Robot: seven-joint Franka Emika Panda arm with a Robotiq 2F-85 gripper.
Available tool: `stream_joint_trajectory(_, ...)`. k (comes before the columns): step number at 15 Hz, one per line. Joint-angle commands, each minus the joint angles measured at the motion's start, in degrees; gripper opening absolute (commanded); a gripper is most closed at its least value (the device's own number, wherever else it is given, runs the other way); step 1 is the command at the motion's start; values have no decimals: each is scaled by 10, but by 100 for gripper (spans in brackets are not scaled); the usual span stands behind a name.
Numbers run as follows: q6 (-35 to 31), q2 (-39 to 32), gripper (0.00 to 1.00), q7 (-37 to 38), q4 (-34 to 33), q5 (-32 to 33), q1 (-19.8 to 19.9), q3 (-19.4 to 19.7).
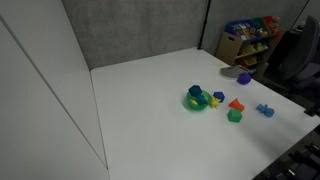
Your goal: Remove the green toy from the green bowl
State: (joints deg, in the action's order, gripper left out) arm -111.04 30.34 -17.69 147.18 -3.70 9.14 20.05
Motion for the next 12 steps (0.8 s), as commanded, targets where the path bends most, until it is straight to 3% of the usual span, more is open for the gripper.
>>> stream_joint_trajectory(1, -50, -56, 100, 4, -24, -44, -27, -30)
stream_joint_trajectory(6, -126, -159, 100, 6, -65, -70, -69, -77)
stream_joint_trajectory(12, -179, -321, 100, 61, -173, -54, -80, -137)
